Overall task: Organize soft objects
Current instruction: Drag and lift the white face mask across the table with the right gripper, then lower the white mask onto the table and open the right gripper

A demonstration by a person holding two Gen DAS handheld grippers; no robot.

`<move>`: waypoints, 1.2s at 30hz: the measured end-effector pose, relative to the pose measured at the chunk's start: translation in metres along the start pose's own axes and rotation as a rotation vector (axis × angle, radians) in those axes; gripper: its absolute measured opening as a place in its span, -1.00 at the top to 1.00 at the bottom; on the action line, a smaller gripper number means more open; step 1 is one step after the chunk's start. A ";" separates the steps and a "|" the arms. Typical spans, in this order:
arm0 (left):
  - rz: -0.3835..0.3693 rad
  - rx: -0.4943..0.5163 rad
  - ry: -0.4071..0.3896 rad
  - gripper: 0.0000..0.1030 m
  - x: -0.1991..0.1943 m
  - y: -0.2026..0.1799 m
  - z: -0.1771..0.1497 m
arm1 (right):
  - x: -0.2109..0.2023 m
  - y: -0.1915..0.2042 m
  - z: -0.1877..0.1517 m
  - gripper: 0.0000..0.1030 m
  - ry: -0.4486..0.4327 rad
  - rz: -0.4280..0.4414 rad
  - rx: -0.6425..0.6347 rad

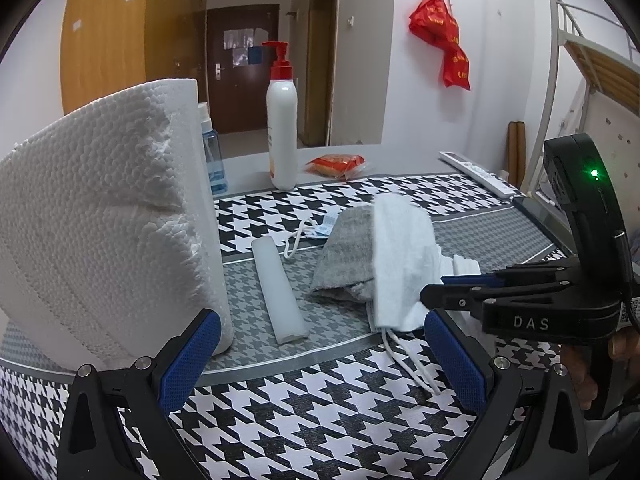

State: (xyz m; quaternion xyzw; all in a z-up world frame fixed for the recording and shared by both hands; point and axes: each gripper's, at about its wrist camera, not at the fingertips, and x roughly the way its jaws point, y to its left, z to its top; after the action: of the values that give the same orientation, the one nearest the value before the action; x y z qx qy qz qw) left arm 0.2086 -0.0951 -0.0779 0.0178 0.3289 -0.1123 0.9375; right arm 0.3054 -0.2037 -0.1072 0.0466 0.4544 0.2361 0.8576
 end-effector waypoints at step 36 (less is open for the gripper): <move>-0.017 0.060 0.033 -0.98 0.026 -0.036 0.032 | -0.057 -0.049 -0.028 0.60 -0.116 -0.160 0.084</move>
State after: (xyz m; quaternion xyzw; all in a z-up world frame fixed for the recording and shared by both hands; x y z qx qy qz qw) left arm 0.2400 -0.1384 -0.0682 0.0449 0.3410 -0.1295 0.9300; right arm 0.2739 -0.2759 -0.0945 0.0596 0.4159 0.1444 0.8959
